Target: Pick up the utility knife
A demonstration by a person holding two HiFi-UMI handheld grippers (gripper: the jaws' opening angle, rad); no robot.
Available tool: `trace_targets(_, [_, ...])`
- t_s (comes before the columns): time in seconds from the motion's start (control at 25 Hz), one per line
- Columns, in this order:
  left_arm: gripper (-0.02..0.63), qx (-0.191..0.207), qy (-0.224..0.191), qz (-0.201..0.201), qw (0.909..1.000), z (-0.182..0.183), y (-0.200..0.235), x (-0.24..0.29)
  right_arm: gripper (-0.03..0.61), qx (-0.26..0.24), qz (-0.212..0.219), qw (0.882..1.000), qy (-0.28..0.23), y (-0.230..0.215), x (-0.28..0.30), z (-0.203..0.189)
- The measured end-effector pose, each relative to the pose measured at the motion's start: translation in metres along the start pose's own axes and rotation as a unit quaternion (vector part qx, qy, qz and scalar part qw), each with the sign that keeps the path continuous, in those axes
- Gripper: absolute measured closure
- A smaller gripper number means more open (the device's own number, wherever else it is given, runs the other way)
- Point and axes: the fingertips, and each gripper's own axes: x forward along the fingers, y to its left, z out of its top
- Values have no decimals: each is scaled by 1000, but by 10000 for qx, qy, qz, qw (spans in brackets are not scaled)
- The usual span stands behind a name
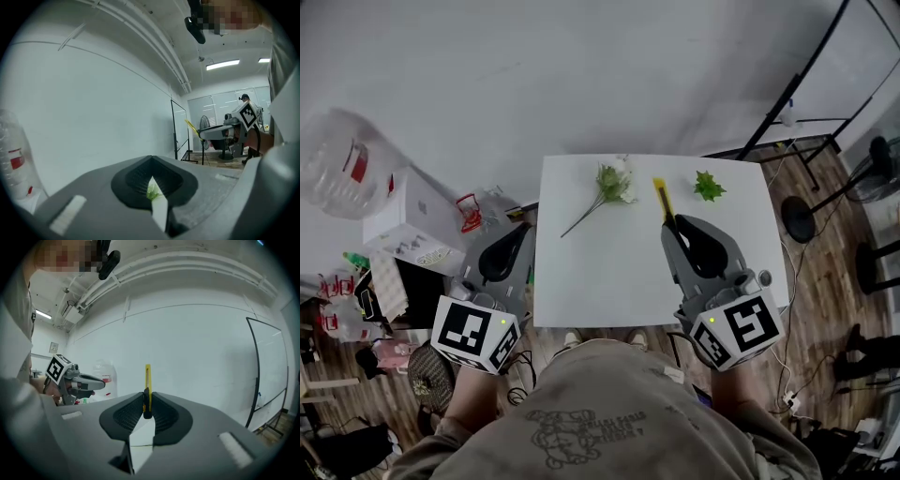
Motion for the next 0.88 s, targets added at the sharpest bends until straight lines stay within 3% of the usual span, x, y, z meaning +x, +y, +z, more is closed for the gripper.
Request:
trace_targets(0.28, [614, -36, 0, 48, 10000, -1, -1, 2, 499, 236, -91, 9996, 127, -13, -7, -14])
trace_targets(0.88, [614, 49, 27, -110, 9999, 4, -15, 12, 499, 126, -26, 9992, 372, -17, -6, -25])
